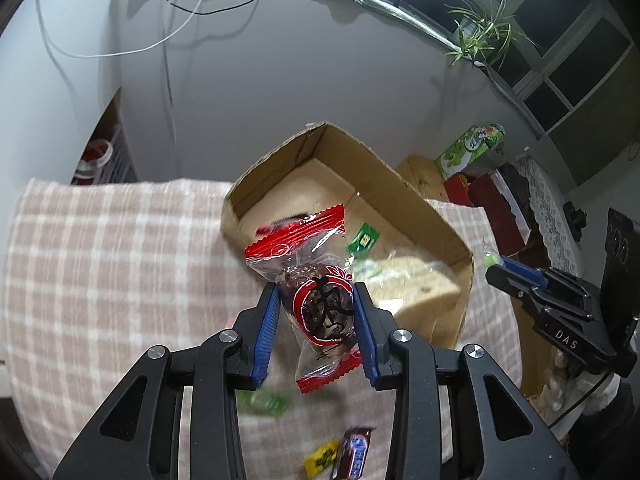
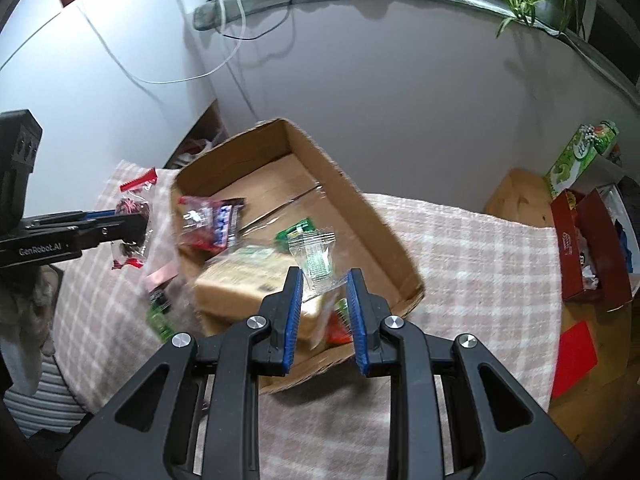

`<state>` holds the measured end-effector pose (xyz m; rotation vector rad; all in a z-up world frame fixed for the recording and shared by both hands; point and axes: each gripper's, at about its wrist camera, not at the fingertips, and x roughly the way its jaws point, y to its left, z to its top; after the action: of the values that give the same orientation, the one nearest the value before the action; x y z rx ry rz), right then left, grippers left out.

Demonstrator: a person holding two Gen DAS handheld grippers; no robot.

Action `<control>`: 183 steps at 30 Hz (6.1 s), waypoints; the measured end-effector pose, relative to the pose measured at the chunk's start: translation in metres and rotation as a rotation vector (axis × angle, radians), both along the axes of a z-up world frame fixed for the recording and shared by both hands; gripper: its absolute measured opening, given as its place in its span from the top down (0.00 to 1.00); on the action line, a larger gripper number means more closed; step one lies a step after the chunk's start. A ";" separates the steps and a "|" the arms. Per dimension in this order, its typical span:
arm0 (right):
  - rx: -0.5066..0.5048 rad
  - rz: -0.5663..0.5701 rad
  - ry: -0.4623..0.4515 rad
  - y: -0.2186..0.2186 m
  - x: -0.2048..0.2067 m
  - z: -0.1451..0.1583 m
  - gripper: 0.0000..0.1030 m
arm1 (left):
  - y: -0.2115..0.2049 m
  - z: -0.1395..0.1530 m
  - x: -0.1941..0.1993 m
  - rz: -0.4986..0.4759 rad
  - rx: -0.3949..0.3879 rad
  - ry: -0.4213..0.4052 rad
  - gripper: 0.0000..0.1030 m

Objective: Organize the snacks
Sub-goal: 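Carry both snacks over the box while the right gripper releases the clear-wrapped candy inside, then open the left gripper to drop the red candy packet into the box, then move both open grippers back toward the Snickers bar and green candy, then grasp the green-wrapped candy with the left gripper while the right grasps the Snickers bar, then lift both held snacks and carry them over the box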

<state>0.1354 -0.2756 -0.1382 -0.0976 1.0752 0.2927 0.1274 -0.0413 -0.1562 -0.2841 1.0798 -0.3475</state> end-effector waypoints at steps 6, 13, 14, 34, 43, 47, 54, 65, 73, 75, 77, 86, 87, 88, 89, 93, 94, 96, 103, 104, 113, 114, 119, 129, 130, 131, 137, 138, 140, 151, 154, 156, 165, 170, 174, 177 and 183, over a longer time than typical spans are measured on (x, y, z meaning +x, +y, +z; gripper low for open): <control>0.000 -0.031 0.020 -0.009 0.015 -0.010 0.77 | -0.019 -0.002 0.026 -0.023 0.019 -0.001 0.66; -0.011 -0.038 0.039 -0.012 0.023 -0.022 0.77 | -0.039 -0.007 0.046 -0.050 0.042 0.011 0.66; -0.010 -0.040 0.041 -0.013 0.024 -0.023 0.77 | -0.040 -0.008 0.048 -0.051 0.044 0.015 0.66; -0.026 -0.046 0.030 -0.013 0.020 -0.018 0.71 | -0.045 -0.005 0.052 -0.048 0.055 0.024 0.52; -0.012 -0.031 0.017 -0.006 0.008 -0.007 0.71 | -0.032 0.005 0.044 -0.040 0.042 0.000 0.52; 0.005 -0.023 0.017 -0.002 -0.001 -0.002 0.71 | -0.021 0.010 0.036 -0.027 0.037 -0.014 0.52; 0.056 0.001 0.032 0.009 -0.024 0.003 0.65 | 0.006 0.015 0.019 0.007 0.028 -0.017 0.52; 0.120 0.076 0.161 0.043 -0.089 -0.026 0.52 | 0.039 -0.010 -0.023 0.053 0.009 0.045 0.52; 0.144 0.100 0.323 0.064 -0.120 -0.072 0.51 | 0.052 -0.039 -0.050 0.086 -0.021 0.119 0.52; 0.142 0.111 0.345 0.070 -0.125 -0.080 0.51 | 0.052 -0.045 -0.056 0.093 -0.026 0.134 0.52; 0.141 0.116 0.369 0.075 -0.127 -0.087 0.51 | 0.052 -0.051 -0.063 0.101 -0.038 0.152 0.52; 0.141 0.091 0.426 0.085 -0.129 -0.107 0.51 | 0.031 -0.081 -0.079 0.078 -0.061 0.238 0.52; 0.138 0.086 0.426 0.087 -0.129 -0.109 0.51 | 0.029 -0.084 -0.077 0.080 -0.060 0.243 0.52; 0.135 0.085 0.425 0.087 -0.128 -0.109 0.51 | 0.026 -0.086 -0.075 0.083 -0.055 0.246 0.52; 0.126 0.082 0.421 0.089 -0.128 -0.110 0.51 | 0.025 -0.088 -0.074 0.087 -0.051 0.247 0.52; 0.088 0.076 0.403 0.095 -0.128 -0.114 0.51 | 0.016 -0.093 -0.063 0.101 -0.048 0.251 0.52; 0.080 0.072 0.402 0.095 -0.128 -0.115 0.51 | 0.012 -0.093 -0.061 0.099 -0.036 0.247 0.52; 0.071 0.073 0.399 0.096 -0.128 -0.116 0.51 | 0.004 -0.091 -0.058 0.091 -0.004 0.230 0.52; 0.052 0.079 0.388 0.102 -0.127 -0.117 0.52 | -0.023 -0.088 -0.051 0.053 0.118 0.178 0.53; 0.051 0.078 0.387 0.101 -0.127 -0.116 0.52 | -0.026 -0.089 -0.052 0.046 0.133 0.170 0.55; 0.052 0.077 0.373 0.092 -0.123 -0.109 0.65 | -0.032 -0.090 -0.060 0.015 0.239 0.114 0.86; 0.051 0.079 0.372 0.091 -0.122 -0.108 0.66 | -0.029 -0.091 -0.060 0.017 0.235 0.115 0.88; 0.070 0.068 0.360 0.071 -0.120 -0.103 0.79 | -0.020 -0.093 -0.060 0.019 0.214 0.115 0.92; 0.104 0.043 0.375 0.062 -0.116 -0.100 0.71 | 0.002 -0.091 -0.070 0.029 0.145 0.130 0.87; 0.108 0.039 0.375 0.061 -0.117 -0.099 0.68 | 0.002 -0.091 -0.071 0.030 0.138 0.135 0.84; 0.108 0.033 0.373 0.061 -0.118 -0.098 0.62 | 0.000 -0.089 -0.071 0.030 0.133 0.134 0.79; 0.038 0.045 0.381 0.079 -0.119 -0.114 0.60 | -0.012 -0.088 -0.067 0.043 0.175 0.119 0.76; 0.034 0.048 0.384 0.079 -0.121 -0.116 0.60 | -0.014 -0.088 -0.065 0.045 0.190 0.118 0.76; 0.024 0.060 0.370 0.082 -0.121 -0.116 0.65 | -0.021 -0.087 -0.061 0.038 0.222 0.111 0.77; 0.055 0.046 0.343 0.061 -0.122 -0.103 0.71 | 0.004 -0.086 -0.071 0.054 0.153 0.109 0.83; 0.063 0.041 0.327 0.054 -0.122 -0.094 0.71 | 0.017 -0.082 -0.078 0.062 0.139 0.114 0.83; 0.068 0.037 0.318 0.053 -0.119 -0.089 0.71 | 0.023 -0.077 -0.084 0.067 0.130 0.107 0.83; 0.079 0.011 0.232 0.035 -0.114 -0.053 0.71 | 0.049 -0.053 -0.094 0.069 0.086 0.060 0.83; 0.082 0.000 0.183 0.029 -0.105 -0.034 0.71 | 0.046 -0.033 -0.091 0.067 0.060 0.020 0.83; 0.087 -0.019 0.140 0.020 -0.096 -0.019 0.71 | 0.043 -0.015 -0.086 0.052 0.052 -0.019 0.83; 0.089 -0.032 0.114 0.016 -0.086 -0.012 0.71 | 0.035 -0.005 -0.081 0.038 0.062 -0.049 0.83; 0.081 -0.058 0.078 0.002 -0.066 -0.001 0.71 | 0.003 0.010 -0.057 0.013 0.070 -0.091 0.83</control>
<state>0.0696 -0.2734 -0.1393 0.0178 1.1397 0.2892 0.0702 -0.0382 -0.1457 -0.2108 0.9980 -0.3070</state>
